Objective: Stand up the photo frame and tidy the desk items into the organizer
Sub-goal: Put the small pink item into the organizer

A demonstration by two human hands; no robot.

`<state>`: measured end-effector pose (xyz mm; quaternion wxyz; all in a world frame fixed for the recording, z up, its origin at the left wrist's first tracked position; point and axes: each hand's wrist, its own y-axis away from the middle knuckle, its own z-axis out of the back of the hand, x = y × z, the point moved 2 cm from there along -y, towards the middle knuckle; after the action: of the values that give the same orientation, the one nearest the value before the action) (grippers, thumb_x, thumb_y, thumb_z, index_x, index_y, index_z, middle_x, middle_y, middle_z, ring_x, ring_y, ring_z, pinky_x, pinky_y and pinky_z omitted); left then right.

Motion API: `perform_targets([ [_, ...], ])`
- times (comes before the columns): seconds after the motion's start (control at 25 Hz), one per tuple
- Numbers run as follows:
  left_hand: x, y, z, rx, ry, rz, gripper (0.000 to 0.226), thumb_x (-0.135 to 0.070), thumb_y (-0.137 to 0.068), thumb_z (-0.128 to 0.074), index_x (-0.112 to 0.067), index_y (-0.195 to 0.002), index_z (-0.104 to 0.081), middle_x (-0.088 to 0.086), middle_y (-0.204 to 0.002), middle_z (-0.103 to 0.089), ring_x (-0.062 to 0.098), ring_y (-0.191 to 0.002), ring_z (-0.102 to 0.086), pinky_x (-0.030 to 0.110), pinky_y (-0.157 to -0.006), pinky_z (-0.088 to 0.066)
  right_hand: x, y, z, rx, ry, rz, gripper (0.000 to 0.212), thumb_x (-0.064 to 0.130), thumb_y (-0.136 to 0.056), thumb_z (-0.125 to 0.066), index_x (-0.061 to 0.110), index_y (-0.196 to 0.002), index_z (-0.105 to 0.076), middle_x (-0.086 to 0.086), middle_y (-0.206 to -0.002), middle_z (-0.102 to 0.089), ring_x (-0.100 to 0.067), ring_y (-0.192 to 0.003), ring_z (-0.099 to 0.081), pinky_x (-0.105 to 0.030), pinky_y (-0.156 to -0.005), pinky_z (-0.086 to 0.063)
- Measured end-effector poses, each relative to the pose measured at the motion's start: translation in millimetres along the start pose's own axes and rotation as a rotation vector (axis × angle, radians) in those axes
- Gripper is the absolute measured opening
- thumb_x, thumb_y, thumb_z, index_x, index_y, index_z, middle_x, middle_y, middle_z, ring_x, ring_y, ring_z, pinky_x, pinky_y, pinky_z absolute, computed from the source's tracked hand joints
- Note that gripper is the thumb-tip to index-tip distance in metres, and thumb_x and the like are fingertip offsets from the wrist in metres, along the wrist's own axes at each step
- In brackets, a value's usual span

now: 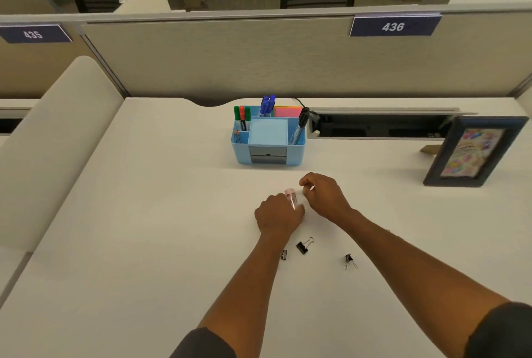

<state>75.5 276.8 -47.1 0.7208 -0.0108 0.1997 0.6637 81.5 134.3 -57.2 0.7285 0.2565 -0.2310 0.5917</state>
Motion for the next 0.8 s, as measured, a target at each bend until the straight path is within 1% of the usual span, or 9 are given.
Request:
perform_targets([
  [0.08, 0, 2, -1, -0.007, -0.034, -0.022, 0.039, -0.053, -0.088, -0.047, -0.016, -0.093, -0.058, 0.003, -0.095, -0.064, 0.023, -0.083, -0.061, 0.03, -0.065, -0.037, -1, 2, -2, 0.029, -0.02, -0.012, 0.018, 0.015, -0.093, -0.057, 0.017, -0.108, -0.065, 0.0, -0.104, -0.069, -0.016, -0.093, -0.061, -0.026, -0.083, -0.049],
  [0.2, 0, 7, -4, -0.048, -0.126, -0.08, 0.039, -0.049, -0.092, -0.043, -0.014, -0.102, -0.056, 0.004, -0.1, -0.061, 0.024, -0.087, -0.061, 0.034, -0.069, -0.034, 0, 1, -4, 0.077, -0.072, -0.053, 0.021, 0.024, -0.091, -0.062, 0.018, -0.112, -0.062, 0.001, -0.1, -0.069, -0.015, -0.09, -0.061, -0.025, -0.078, -0.046],
  [0.28, 3, 8, -3, -0.088, -0.126, -0.104, 0.039, -0.049, -0.094, -0.042, -0.014, -0.105, -0.054, 0.004, -0.101, -0.059, 0.024, -0.086, -0.06, 0.035, -0.07, -0.033, 4, -2, -3, 0.067, -0.102, -0.034, 0.02, 0.027, -0.091, -0.063, 0.019, -0.109, -0.063, 0.002, -0.098, -0.07, -0.015, -0.09, -0.063, -0.025, -0.079, -0.047],
  [0.36, 7, 8, 1, -0.143, -0.111, -0.114, 0.038, -0.05, -0.095, -0.042, -0.015, -0.106, -0.053, 0.002, -0.099, -0.059, 0.021, -0.083, -0.059, 0.034, -0.07, -0.035, 12, -5, 0, 0.04, -0.167, -0.014, 0.016, 0.027, -0.09, -0.065, 0.018, -0.103, -0.066, 0.003, -0.097, -0.07, -0.015, -0.089, -0.065, -0.027, -0.082, -0.051],
  [0.44, 13, 6, 6, -0.21, -0.065, -0.113, 0.036, -0.051, -0.095, -0.044, -0.017, -0.104, -0.054, 0.0, -0.097, -0.06, 0.019, -0.079, -0.059, 0.033, -0.072, -0.039, 23, -8, 4, 0.025, -0.257, -0.006, 0.014, 0.029, -0.089, -0.068, 0.019, -0.099, -0.067, 0.004, -0.093, -0.07, -0.014, -0.084, -0.067, -0.03, -0.082, -0.056],
  [0.56, 22, -1, 17, -0.306, 0.049, -0.095, 0.033, -0.05, -0.094, -0.05, -0.019, -0.104, -0.057, -0.003, -0.096, -0.061, 0.017, -0.079, -0.059, 0.034, -0.074, -0.042, 45, -16, 7, 0.034, -0.294, 0.026, 0.02, 0.036, -0.087, -0.07, 0.023, -0.101, -0.064, 0.003, -0.097, -0.07, -0.015, -0.083, -0.067, -0.034, -0.079, -0.059],
  [0.64, 27, -6, 29, -0.369, 0.1, -0.116, 0.031, -0.048, -0.093, -0.053, -0.019, -0.103, -0.058, -0.002, -0.096, -0.061, 0.019, -0.079, -0.059, 0.036, -0.074, -0.043, 63, -23, 11, 0.023, -0.274, 0.036, 0.023, 0.036, -0.085, -0.071, 0.023, -0.103, -0.063, 0.005, -0.098, -0.069, -0.013, -0.085, -0.065, -0.031, -0.078, -0.058],
  [0.72, 32, -12, 42, -0.448, 0.144, -0.142, 0.032, -0.046, -0.094, -0.052, -0.018, -0.108, -0.059, 0.0, -0.103, -0.062, 0.02, -0.086, -0.059, 0.036, -0.074, -0.044, 82, -31, 20, -0.029, -0.263, 0.08, 0.022, 0.033, -0.086, -0.071, 0.021, -0.103, -0.063, 0.008, -0.095, -0.066, -0.009, -0.08, -0.063, -0.025, -0.076, -0.056],
  [0.8, 39, -21, 54, -0.508, 0.148, -0.116, 0.035, -0.038, -0.096, -0.053, -0.016, -0.123, -0.055, 0.004, -0.123, -0.058, 0.022, -0.105, -0.056, 0.037, -0.08, -0.047, 101, -39, 33, -0.115, -0.283, 0.16, 0.02, 0.026, -0.088, -0.069, 0.018, -0.104, -0.063, 0.008, -0.094, -0.064, -0.004, -0.076, -0.061, -0.016, -0.071, -0.055],
])
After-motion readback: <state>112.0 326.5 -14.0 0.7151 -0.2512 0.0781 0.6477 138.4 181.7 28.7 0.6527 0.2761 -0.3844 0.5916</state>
